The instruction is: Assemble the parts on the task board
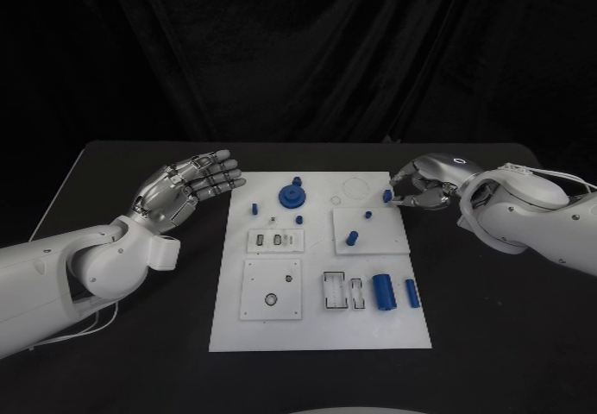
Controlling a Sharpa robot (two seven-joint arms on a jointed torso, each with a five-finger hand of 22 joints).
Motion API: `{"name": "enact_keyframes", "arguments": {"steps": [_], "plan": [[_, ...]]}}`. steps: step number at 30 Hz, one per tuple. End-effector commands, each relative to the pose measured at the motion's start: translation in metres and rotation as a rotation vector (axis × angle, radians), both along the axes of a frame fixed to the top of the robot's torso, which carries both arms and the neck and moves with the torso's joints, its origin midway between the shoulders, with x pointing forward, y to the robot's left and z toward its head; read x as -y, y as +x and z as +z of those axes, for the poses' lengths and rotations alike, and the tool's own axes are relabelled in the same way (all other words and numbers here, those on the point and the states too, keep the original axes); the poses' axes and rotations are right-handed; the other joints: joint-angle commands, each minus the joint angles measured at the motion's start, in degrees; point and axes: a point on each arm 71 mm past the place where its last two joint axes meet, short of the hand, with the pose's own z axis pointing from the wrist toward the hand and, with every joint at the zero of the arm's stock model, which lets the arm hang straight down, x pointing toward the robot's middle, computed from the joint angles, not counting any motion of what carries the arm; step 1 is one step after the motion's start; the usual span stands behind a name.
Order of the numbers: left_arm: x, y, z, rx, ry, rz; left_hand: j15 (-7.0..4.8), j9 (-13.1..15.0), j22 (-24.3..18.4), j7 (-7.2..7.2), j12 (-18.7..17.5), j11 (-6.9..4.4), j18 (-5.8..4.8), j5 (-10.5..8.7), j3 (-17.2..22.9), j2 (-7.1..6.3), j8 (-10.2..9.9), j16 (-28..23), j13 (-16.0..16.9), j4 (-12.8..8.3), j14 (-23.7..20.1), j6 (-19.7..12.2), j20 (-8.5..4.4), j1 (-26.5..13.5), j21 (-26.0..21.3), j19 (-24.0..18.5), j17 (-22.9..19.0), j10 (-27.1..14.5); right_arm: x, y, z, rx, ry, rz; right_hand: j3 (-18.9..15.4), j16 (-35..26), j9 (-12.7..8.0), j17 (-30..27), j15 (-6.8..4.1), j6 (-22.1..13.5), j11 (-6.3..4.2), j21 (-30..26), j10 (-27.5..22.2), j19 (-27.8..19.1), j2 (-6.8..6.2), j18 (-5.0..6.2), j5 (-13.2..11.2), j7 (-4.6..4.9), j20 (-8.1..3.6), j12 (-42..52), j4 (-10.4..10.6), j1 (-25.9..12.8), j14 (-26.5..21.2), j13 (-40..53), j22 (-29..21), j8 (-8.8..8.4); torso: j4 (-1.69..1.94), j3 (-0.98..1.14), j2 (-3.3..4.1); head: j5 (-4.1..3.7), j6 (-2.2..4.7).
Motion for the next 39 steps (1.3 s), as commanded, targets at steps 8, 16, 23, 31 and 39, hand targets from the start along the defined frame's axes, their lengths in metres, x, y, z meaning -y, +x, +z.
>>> {"name": "enact_keyframes", "arguments": {"steps": [8, 16, 23, 31, 39], "plan": [[0.000, -0.001, 0.001, 0.022, -0.033, -0.006, -0.20, 0.07, -0.10, 0.50, 0.39, -0.01, -0.59, 0.02, 0.24, -0.17, 0.20, 0.20, 0.08, 0.08, 0.28, 0.19, 0.00, -0.59, 0.26, 0.11, -0.07, 0.39, 0.000, 0.005, -0.003, 0.003, -0.011, -0.021, -0.32, 0.15, -0.13, 15.08, 0.17, -0.15, 0.41, -0.54, 6.07, 3.80, 0.18, 0.50, 0.83, 0.38, 0.17, 0.16, -0.17, 0.97, 6.01, 15.08, 13.21, -0.39, 0.00, -0.02, -0.02, -0.10, -0.16], [0.000, -0.002, 0.000, 0.019, -0.034, -0.009, -0.20, 0.07, -0.10, 0.50, 0.39, -0.01, -0.59, 0.02, 0.24, -0.17, 0.20, 0.20, 0.08, 0.08, 0.28, 0.19, 0.00, -0.59, 0.26, 0.11, -0.07, 0.39, -0.001, 0.007, -0.008, -0.006, -0.016, -0.019, -0.61, 0.15, -0.13, 15.08, 0.22, -0.10, 0.46, -0.61, 6.07, 3.76, -0.03, 0.52, 0.16, 0.41, 0.24, 0.16, -0.07, 0.96, 6.01, 15.08, 13.18, -0.38, -0.04, 0.03, 0.01, -0.14, -0.23], [-0.001, -0.002, -0.002, 0.015, -0.032, -0.010, -0.20, 0.06, -0.11, 0.56, 0.39, 0.07, -0.58, 0.00, 0.30, -0.19, 0.20, 0.22, 0.09, 0.09, 0.25, 0.23, 0.01, -0.64, 0.24, 0.09, -0.09, 0.46, -0.003, 0.009, -0.013, -0.008, -0.017, -0.014, -0.85, 0.15, -0.07, 15.08, 0.26, 0.17, 0.50, -0.71, 6.07, 3.69, -0.13, 0.55, -0.42, 0.45, 0.29, 0.16, 0.10, 0.91, 6.01, 15.08, 13.12, -0.25, -0.04, 0.04, 0.02, -0.08, -0.29], [-0.001, -0.001, -0.003, 0.010, -0.030, -0.012, -0.20, 0.06, -0.11, 0.56, 0.39, 0.07, -0.58, 0.00, 0.30, -0.19, 0.20, 0.22, 0.09, 0.09, 0.25, 0.23, 0.01, -0.64, 0.24, 0.09, -0.09, 0.46, -0.007, 0.011, -0.016, -0.009, -0.018, -0.004, -0.97, 0.15, -0.01, 15.08, 0.28, 0.40, 0.52, -0.77, 6.07, 3.64, -0.21, 0.57, -0.65, 0.47, 0.31, 0.16, 0.13, 0.94, 6.01, 15.08, 13.08, -0.14, -0.03, 0.04, 0.01, -0.13, -0.48], [-0.001, -0.002, -0.005, 0.002, -0.027, -0.015, -0.20, 0.06, -0.11, 0.56, 0.39, 0.07, -0.58, 0.00, 0.30, -0.19, 0.20, 0.22, 0.09, 0.09, 0.25, 0.23, 0.01, -0.64, 0.24, 0.09, -0.09, 0.46, -0.010, 0.013, -0.017, -0.007, -0.017, 0.005, -1.00, 0.15, 0.03, 15.08, 0.28, 0.58, 0.52, -0.87, 6.07, 3.56, -0.25, 0.60, -0.71, 0.44, 0.32, 0.16, 0.08, 1.09, 6.01, 15.08, 13.02, -0.05, -0.01, 0.04, 0.02, -0.17, -0.51]]}}
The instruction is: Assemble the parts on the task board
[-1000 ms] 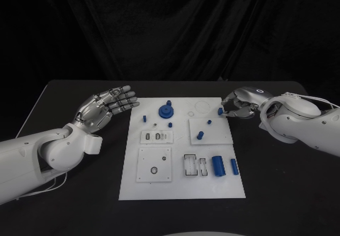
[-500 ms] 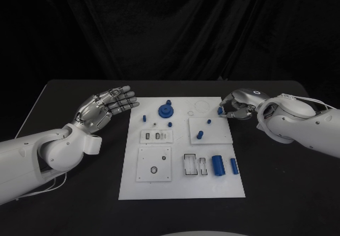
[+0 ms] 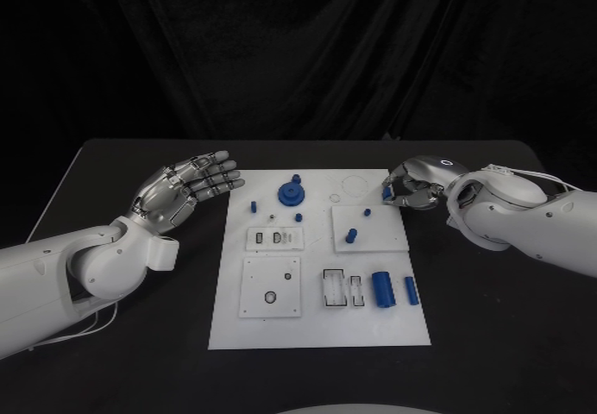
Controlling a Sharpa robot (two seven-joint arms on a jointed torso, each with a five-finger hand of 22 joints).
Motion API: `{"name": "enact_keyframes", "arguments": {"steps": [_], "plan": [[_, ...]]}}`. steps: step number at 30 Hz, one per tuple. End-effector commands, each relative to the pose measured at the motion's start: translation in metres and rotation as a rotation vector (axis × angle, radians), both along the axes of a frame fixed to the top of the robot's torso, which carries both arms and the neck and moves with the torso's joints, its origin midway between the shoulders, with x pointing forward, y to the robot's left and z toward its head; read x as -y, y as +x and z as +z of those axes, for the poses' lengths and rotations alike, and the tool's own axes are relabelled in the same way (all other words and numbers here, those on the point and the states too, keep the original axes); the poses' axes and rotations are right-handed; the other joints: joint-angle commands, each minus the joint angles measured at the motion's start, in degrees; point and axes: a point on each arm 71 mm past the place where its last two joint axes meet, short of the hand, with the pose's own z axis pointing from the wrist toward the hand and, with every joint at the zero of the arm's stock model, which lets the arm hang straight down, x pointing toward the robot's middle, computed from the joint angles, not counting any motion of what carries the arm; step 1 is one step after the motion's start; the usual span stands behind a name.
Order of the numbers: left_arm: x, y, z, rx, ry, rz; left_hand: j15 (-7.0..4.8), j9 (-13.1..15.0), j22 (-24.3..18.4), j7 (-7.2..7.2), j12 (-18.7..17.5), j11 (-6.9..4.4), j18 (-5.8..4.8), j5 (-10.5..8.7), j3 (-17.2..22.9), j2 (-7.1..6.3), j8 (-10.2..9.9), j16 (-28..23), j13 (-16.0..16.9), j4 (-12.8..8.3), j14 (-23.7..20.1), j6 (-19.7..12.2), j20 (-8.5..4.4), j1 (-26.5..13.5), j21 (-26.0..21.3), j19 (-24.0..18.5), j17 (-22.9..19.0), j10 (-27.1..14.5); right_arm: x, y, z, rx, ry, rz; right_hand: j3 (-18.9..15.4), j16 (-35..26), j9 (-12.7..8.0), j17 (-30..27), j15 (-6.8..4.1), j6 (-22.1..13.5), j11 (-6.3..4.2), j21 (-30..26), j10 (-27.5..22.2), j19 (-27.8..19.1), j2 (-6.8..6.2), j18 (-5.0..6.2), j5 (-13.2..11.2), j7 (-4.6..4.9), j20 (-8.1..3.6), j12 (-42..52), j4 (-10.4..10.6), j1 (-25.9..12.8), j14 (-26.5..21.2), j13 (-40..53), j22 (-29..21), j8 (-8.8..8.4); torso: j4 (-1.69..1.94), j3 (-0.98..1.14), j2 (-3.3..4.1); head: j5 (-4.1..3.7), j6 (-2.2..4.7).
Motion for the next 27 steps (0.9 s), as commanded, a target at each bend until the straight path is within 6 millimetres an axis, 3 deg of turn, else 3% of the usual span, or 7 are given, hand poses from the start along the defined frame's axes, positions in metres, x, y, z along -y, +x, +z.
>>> {"name": "enact_keyframes", "arguments": {"steps": [1, 8, 13, 15, 16, 19, 27], "plan": [[0.0008, -0.0009, 0.0005, 0.011, -0.023, -0.011, -0.20, 0.06, -0.08, 0.61, 0.39, 0.13, -0.57, -0.04, 0.34, 0.01, 0.19, 0.23, 0.07, 0.10, 0.21, 0.17, 0.02, -0.45, 0.23, 0.06, -0.07, 0.51, -0.0004, 0.0001, -0.0007, 0.012, 0.001, 0.004, -0.37, 0.15, 0.08, 15.09, 0.28, 0.47, 0.52, -0.42, 6.07, 3.55, -0.02, 0.61, -0.41, 0.16, 0.33, 0.16, 0.07, 0.44, 6.02, 15.10, 13.02, 0.17, -0.02, -0.02, 0.00, 0.02, -0.07], [0.0012, -0.0012, -0.0015, 0.002, -0.020, -0.016, -0.19, 0.05, -0.09, 0.64, 0.37, 0.14, -0.57, -0.08, 0.35, -0.02, 0.17, 0.23, 0.07, 0.11, 0.18, 0.08, 0.02, -0.48, 0.22, 0.04, -0.08, 0.52, -0.0012, 0.0010, -0.0011, 0.013, 0.000, 0.005, -0.43, 0.15, 0.42, 15.09, 0.24, 1.44, 0.45, -0.47, 6.07, 3.53, 0.03, 0.62, -0.24, 0.05, 0.32, 0.16, -0.05, 0.97, 6.02, 15.10, 13.00, 0.66, 0.00, -0.03, 0.00, 0.00, -0.12], [0.0014, -0.0014, -0.0026, -0.002, -0.019, -0.018, -0.19, 0.05, -0.09, 0.64, 0.37, 0.14, -0.57, -0.08, 0.35, -0.02, 0.17, 0.23, 0.07, 0.11, 0.18, 0.08, 0.02, -0.48, 0.22, 0.04, -0.08, 0.52, -0.0015, 0.0011, -0.0007, 0.018, 0.003, 0.005, -0.34, 0.15, 1.50, 15.09, 0.17, 3.86, 0.39, -0.51, 6.07, 3.54, 0.36, 0.62, 1.65, -0.11, 0.24, 0.16, -0.25, 1.78, 6.02, 15.10, 13.02, 1.97, 0.01, -0.03, 0.00, 0.03, -0.18], [0.0011, -0.0015, -0.0031, -0.004, -0.018, -0.018, -0.19, 0.05, -0.09, 0.64, 0.37, 0.14, -0.57, -0.08, 0.35, -0.02, 0.17, 0.23, 0.07, 0.11, 0.18, 0.08, 0.02, -0.48, 0.22, 0.04, -0.08, 0.52, -0.0015, 0.0012, -0.0005, 0.022, 0.005, 0.005, -0.30, 0.15, 2.00, 15.09, 0.12, 4.82, 0.33, -0.50, 6.07, 3.57, 0.49, 0.61, 2.34, -0.25, 0.21, 0.16, -0.36, 2.05, 6.02, 15.10, 13.04, 2.65, -0.02, -0.02, -0.01, 0.04, -0.15], [0.0009, -0.0015, -0.0033, -0.005, -0.017, -0.018, -0.19, 0.05, -0.09, 0.64, 0.37, 0.14, -0.57, -0.08, 0.35, -0.02, 0.17, 0.23, 0.07, 0.11, 0.18, 0.08, 0.02, -0.48, 0.22, 0.04, -0.08, 0.52, -0.0014, 0.0012, -0.0003, 0.024, 0.006, 0.004, -0.22, 0.15, 2.90, 15.09, 0.03, 6.62, 0.19, -0.54, 6.07, 3.55, 0.70, 0.63, 3.20, -0.59, 0.12, 0.16, -0.71, 2.59, 6.02, 15.10, 13.03, 4.12, -0.01, -0.03, -0.01, 0.06, -0.13], [0.0005, -0.0014, -0.0038, -0.007, -0.015, -0.017, -0.19, 0.05, -0.09, 0.64, 0.37, 0.14, -0.57, -0.08, 0.35, -0.02, 0.17, 0.23, 0.07, 0.11, 0.18, 0.08, 0.02, -0.48, 0.22, 0.04, -0.08, 0.52, -0.0015, 0.0011, 0.0002, 0.031, 0.010, 0.004, -0.46, 0.15, 4.28, 15.09, -0.18, 8.12, -0.08, -0.64, 6.07, 3.50, 0.95, 0.65, 3.46, -1.09, -0.06, 0.16, -1.02, 2.91, 6.02, 15.10, 13.00, 6.12, 0.02, -0.06, -0.01, 0.06, -0.12], [-0.0014, -0.0020, -0.0047, -0.011, -0.013, -0.015, -0.18, 0.04, -0.10, 0.69, 0.35, 0.16, -0.57, -0.12, 0.37, -0.05, 0.17, 0.23, 0.07, 0.11, 0.14, 0.12, 0.03, -0.52, 0.20, 0.01, -0.10, 0.52, -0.0048, -0.0001, 0.0054, 0.089, 0.043, 0.016, -0.62, 0.15, 5.88, 15.09, -0.30, 8.52, -0.09, -0.65, 6.07, 3.52, 1.47, 0.64, 4.01, -1.42, -0.22, 0.16, -1.39, 3.40, 6.02, 15.10, 13.03, 8.11, -0.02, -0.02, -0.02, 0.33, -0.13]]}}
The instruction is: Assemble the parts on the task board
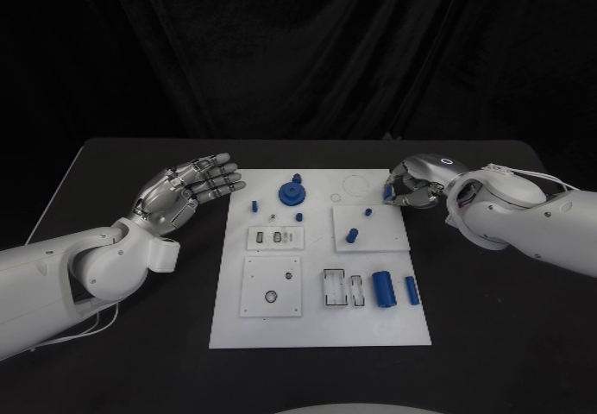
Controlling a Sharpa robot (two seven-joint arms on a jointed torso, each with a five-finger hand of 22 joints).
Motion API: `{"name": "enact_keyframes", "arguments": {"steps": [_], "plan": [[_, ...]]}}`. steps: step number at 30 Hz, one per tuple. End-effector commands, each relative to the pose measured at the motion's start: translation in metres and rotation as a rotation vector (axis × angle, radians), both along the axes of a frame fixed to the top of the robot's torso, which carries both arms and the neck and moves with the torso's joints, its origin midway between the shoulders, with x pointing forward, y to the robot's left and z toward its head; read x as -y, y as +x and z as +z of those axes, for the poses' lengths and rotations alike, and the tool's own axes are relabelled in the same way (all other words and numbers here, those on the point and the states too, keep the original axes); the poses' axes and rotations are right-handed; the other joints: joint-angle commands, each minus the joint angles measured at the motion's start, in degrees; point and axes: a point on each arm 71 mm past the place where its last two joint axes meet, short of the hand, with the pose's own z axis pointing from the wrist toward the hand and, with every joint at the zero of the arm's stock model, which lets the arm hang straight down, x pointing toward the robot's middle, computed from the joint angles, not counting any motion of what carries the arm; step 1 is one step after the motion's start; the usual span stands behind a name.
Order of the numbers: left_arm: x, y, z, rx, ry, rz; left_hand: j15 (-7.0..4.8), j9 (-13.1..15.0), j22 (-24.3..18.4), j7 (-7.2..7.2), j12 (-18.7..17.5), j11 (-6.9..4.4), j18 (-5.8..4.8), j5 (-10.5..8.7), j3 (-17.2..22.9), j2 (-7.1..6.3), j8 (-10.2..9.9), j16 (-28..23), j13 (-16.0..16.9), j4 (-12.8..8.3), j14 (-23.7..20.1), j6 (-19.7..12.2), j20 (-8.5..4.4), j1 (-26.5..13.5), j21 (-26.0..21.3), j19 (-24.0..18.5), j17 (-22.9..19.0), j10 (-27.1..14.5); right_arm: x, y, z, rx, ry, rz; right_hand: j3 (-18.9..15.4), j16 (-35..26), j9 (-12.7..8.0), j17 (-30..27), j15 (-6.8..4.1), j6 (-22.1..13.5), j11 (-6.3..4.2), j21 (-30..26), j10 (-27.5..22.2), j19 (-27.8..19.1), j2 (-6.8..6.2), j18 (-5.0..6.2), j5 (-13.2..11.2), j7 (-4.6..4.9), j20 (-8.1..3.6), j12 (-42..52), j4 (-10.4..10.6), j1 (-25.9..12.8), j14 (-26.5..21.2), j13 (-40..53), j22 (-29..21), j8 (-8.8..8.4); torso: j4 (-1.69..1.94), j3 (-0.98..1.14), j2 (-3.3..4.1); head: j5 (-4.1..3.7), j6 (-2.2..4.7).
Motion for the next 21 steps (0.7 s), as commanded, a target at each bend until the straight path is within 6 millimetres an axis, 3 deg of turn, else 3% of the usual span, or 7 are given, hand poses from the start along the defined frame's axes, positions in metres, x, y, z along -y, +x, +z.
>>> {"name": "enact_keyframes", "arguments": {"steps": [1, 10, 15, 21], "plan": [[0.000, -0.001, 0.000, 0.001, -0.013, -0.010, -0.18, 0.05, -0.05, 0.69, 0.35, -0.05, -0.57, -0.12, 0.37, -0.05, 0.17, 0.23, 0.09, 0.11, 0.14, 0.12, 0.03, -0.52, 0.20, 0.01, -0.05, 0.31, -0.004, -0.002, 0.005, 0.073, 0.037, 0.015, 0.05, 0.15, 0.49, 15.09, -0.29, 0.43, -0.08, -0.22, 6.07, 3.51, 0.21, 0.64, 0.44, -0.09, -0.22, 0.16, -0.36, 0.58, 6.01, 15.06, 13.02, 0.66, -0.02, 0.04, -0.02, 0.17, -0.05], [0.000, -0.001, -0.001, -0.002, -0.012, -0.010, -0.18, 0.05, -0.05, 0.69, 0.35, -0.05, -0.57, -0.12, 0.37, -0.05, 0.17, 0.23, 0.09, 0.11, 0.14, 0.12, 0.03, -0.52, 0.20, 0.01, -0.05, 0.31, -0.030, -0.013, 0.027, 0.155, 0.064, 0.096, -0.20, 0.15, 2.10, 15.09, -0.16, 0.00, 0.09, -0.20, 6.07, 3.57, 0.43, 0.62, 2.61, -0.05, -0.14, 0.16, -0.39, 0.62, 6.01, 15.06, 13.09, 2.41, -0.07, 0.06, 0.00, 0.53, -0.33], [0.002, -0.002, -0.001, -0.003, -0.014, -0.016, -0.18, 0.05, -0.05, 0.69, 0.35, -0.05, -0.57, -0.12, 0.37, -0.05, 0.17, 0.23, 0.09, 0.11, 0.14, 0.12, 0.03, -0.52, 0.20, 0.01, -0.05, 0.31, -0.061, -0.028, 0.037, 0.173, 0.081, 0.190, -0.20, 0.15, 2.69, 15.09, -0.19, 0.17, 0.02, -0.06, 6.07, 3.70, 0.46, 0.58, 3.41, -0.17, -0.14, 0.16, -0.52, 0.73, 6.01, 15.06, 13.19, 3.12, -0.09, 0.05, 0.01, 0.61, -0.54], [0.004, -0.001, -0.002, -0.004, -0.014, -0.020, -0.17, 0.04, -0.08, 0.74, 0.31, -0.03, -0.57, -0.19, 0.44, -0.11, 0.17, 0.25, 0.10, 0.12, 0.07, 0.13, 0.04, -0.59, 0.16, -0.05, -0.08, 0.34, -0.104, -0.045, 0.033, 0.124, 0.068, 0.312, 0.05, 0.15, 3.57, 15.09, -0.30, -0.31, -0.07, -0.17, 6.07, 3.65, 0.58, 0.61, 5.53, -0.24, -0.22, 0.16, -0.93, 1.00, 6.01, 15.06, 13.15, 3.93, 0.03, 0.01, 0.04, 0.35, -0.67]]}}
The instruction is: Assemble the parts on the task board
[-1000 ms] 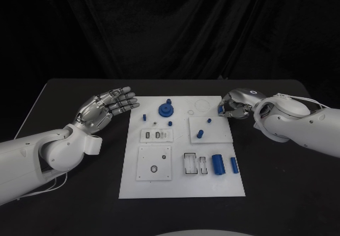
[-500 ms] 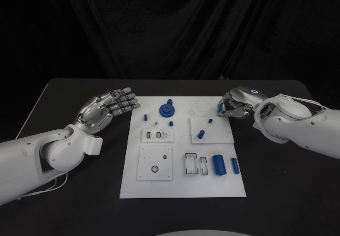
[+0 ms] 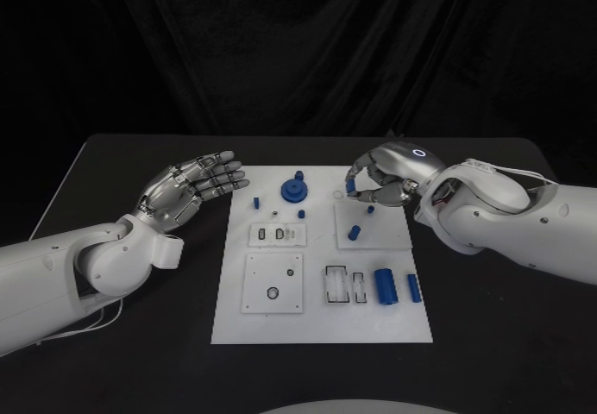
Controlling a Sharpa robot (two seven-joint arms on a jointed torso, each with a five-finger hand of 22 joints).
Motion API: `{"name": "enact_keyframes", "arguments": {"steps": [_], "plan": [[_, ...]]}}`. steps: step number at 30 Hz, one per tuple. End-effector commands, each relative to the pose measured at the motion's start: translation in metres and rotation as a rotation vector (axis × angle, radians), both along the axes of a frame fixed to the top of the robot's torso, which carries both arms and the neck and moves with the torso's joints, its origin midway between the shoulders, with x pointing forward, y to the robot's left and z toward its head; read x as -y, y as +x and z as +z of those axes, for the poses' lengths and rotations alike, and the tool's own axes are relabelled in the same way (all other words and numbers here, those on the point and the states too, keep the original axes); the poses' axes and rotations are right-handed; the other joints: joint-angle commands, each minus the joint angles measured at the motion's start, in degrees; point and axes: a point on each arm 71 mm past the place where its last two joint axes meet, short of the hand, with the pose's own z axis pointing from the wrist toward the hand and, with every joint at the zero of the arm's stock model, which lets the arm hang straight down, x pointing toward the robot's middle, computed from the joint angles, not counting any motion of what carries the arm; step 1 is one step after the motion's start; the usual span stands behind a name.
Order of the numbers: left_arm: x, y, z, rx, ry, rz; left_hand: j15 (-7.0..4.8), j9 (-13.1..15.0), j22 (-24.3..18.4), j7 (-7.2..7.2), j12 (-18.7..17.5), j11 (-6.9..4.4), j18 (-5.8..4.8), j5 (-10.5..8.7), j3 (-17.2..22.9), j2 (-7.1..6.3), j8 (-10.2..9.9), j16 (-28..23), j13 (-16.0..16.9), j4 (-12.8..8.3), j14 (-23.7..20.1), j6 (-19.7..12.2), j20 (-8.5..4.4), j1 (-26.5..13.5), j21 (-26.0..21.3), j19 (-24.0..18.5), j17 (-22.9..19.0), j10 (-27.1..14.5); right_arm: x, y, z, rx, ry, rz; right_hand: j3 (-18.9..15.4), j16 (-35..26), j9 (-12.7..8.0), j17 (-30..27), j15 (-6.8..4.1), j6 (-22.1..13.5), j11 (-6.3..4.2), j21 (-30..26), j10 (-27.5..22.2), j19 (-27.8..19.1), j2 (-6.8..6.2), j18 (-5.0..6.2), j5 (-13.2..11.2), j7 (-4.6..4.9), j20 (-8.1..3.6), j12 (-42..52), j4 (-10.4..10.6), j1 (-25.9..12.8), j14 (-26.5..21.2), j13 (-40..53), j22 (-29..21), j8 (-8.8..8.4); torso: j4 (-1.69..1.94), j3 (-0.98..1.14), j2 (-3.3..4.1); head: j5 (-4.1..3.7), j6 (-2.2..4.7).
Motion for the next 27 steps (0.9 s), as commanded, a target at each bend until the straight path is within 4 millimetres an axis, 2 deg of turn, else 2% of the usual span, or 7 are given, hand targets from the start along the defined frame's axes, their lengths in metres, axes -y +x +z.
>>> {"name": "enact_keyframes", "arguments": {"steps": [1, 4, 9, 12, 17, 27], "plan": [[0.001, -0.001, 0.000, 0.002, -0.014, -0.013, -0.17, 0.04, -0.08, 0.74, 0.31, -0.03, -0.58, -0.19, 0.28, -0.11, 0.17, 0.25, 0.05, -0.05, 0.07, 0.13, 0.04, -0.59, 0.16, -0.05, -0.08, 0.34, -0.019, -0.008, -0.003, 0.000, -0.037, 0.063, 0.11, 0.15, 1.22, 15.09, -0.30, -0.21, -0.08, -0.18, 6.07, 3.65, 0.32, 0.62, 0.66, -0.23, -0.23, 0.16, -0.34, 0.42, 6.02, 15.07, 13.13, 0.34, 0.11, -0.03, 0.04, -0.15, -0.10], [0.002, -0.001, 0.000, 0.000, -0.015, -0.016, -0.17, 0.04, -0.08, 0.74, 0.31, -0.03, -0.58, -0.19, 0.28, -0.11, 0.17, 0.25, 0.05, -0.05, 0.07, 0.13, 0.04, -0.59, 0.16, -0.05, -0.08, 0.34, -0.036, -0.014, -0.010, -0.030, -0.051, 0.101, 0.12, 0.15, 1.24, 15.09, -0.30, -0.23, -0.08, -0.17, 6.07, 3.66, 0.33, 0.61, 0.71, -0.22, -0.23, 0.16, -0.35, 0.42, 6.02, 15.07, 13.13, 0.35, 0.19, -0.07, 0.07, -0.45, 0.12], [0.003, -0.002, 0.000, -0.002, -0.014, -0.018, -0.17, 0.04, -0.09, 0.76, 0.30, -0.03, -0.58, -0.20, 0.31, -0.11, 0.18, 0.27, 0.05, -0.04, 0.06, 0.14, 0.04, -0.61, 0.15, -0.07, -0.09, 0.36, -0.054, -0.018, -0.019, -0.064, -0.070, 0.133, 0.19, 0.15, 1.41, 15.09, -0.31, -0.47, -0.08, -0.38, 6.07, 3.51, 0.34, 0.68, 1.13, -0.21, -0.25, 0.16, -0.46, 0.41, 6.02, 15.07, 13.01, 0.45, 0.28, -0.09, 0.01, -0.75, 0.50], [0.003, -0.002, 0.000, -0.002, -0.013, -0.018, -0.17, 0.04, -0.09, 0.76, 0.30, -0.03, -0.58, -0.20, 0.31, -0.11, 0.18, 0.27, 0.05, -0.04, 0.06, 0.14, 0.04, -0.61, 0.15, -0.07, -0.09, 0.36, -0.062, -0.018, -0.023, -0.078, -0.089, 0.140, 0.21, 0.15, 1.46, 15.09, -0.31, -0.52, -0.08, -0.44, 6.07, 3.47, 0.36, 0.70, 1.26, -0.21, -0.25, 0.16, -0.48, 0.40, 6.02, 15.07, 12.98, 0.48, 0.15, -0.08, -0.03, -0.60, 0.45], [0.004, -0.001, 0.000, -0.003, -0.015, -0.023, -0.17, 0.04, -0.10, 0.76, 0.31, -0.02, -0.57, -0.21, 0.34, -0.12, 0.19, 0.29, 0.07, -0.04, 0.06, 0.17, 0.05, -0.64, 0.14, -0.09, -0.10, 0.41, -0.073, -0.017, -0.032, -0.101, -0.115, 0.143, 0.19, 0.15, 1.66, 15.09, -0.33, -0.71, -0.09, -1.02, 6.07, 3.04, 0.26, 0.90, 1.72, -0.21, -0.27, 0.16, -0.51, 0.17, 6.02, 15.07, 12.63, 0.62, 0.04, -0.26, -0.15, -0.58, 0.26], [0.004, 0.000, -0.001, -0.005, -0.015, -0.028, -0.17, 0.04, -0.10, 0.77, 0.31, -0.01, -0.57, -0.22, 0.35, -0.11, 0.18, 0.29, 0.07, -0.04, 0.05, 0.13, 0.05, -0.65, 0.13, -0.10, -0.10, 0.42, -0.083, -0.014, -0.045, -0.127, -0.132, 0.140, 0.09, 0.15, 1.83, 15.09, -0.31, -1.04, -0.06, -1.50, 6.07, 2.70, 0.08, 1.05, 2.04, -0.16, -0.27, 0.16, -0.47, -0.25, 6.02, 15.07, 12.34, 0.68, 0.13, -0.13, -0.04, -0.78, -0.06]]}}
